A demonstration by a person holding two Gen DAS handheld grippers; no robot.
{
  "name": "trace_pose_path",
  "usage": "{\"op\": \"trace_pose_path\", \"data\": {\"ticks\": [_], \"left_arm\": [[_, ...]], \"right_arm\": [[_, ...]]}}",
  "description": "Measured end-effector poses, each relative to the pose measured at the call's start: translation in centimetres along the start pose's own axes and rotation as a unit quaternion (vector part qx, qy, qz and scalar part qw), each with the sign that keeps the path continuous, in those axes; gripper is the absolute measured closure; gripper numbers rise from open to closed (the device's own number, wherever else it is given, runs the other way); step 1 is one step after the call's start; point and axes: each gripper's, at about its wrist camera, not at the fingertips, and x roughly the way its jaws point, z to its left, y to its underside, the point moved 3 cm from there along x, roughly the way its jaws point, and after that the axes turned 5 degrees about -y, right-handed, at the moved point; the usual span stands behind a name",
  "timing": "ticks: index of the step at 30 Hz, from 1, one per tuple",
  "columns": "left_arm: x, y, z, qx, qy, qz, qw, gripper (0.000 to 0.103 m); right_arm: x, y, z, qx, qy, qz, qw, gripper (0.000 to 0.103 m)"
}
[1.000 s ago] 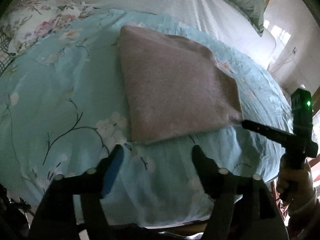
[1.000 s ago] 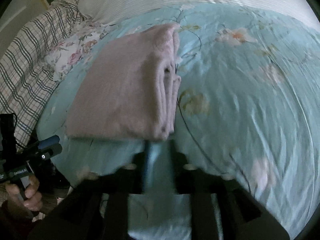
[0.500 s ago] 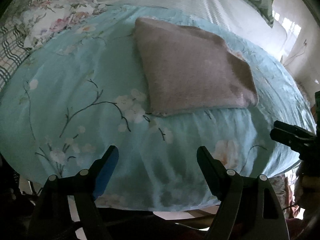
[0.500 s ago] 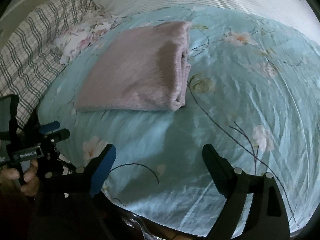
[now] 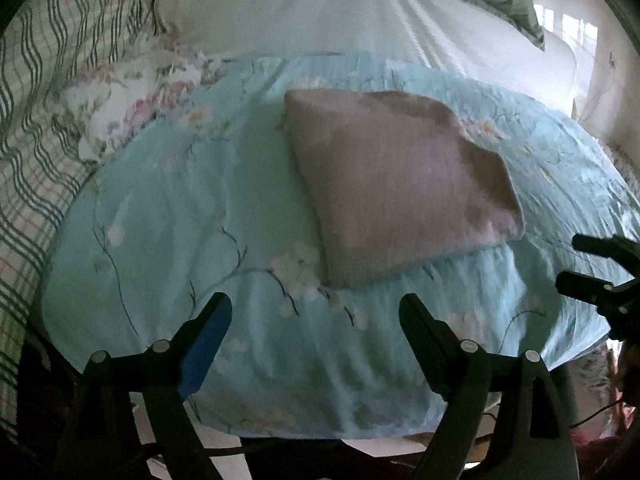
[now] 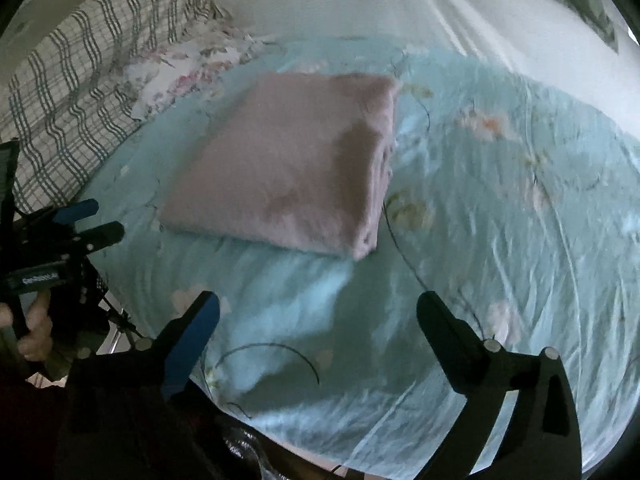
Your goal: Fold small clothes
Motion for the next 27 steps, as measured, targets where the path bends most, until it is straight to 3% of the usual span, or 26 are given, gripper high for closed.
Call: {"op": "trace_pose_path", "data": {"ticks": [5,12,27], "left_arm": [[1.7,-0.2,-0.8,0.012,-0.013,0.013,0.9998,0.011],[2.7,-0.8,-0.9,0.0,0.001,0.023,0.9997,0.011],[3.6,-4.4,-1.1,0.01,-0.031,0.027,0.9991,0.011]], "right_arm": [[1.2,-0.2,-0.1,0.001,-0.001,0.009,1.0,0.002],[2.4,-0.3,0.1,-0.003,-0.012,0.024,1.0,0.002],[3.2,-4.6,-0.1,-0.022,-0.013,0.016,1.0,0.001]]}}
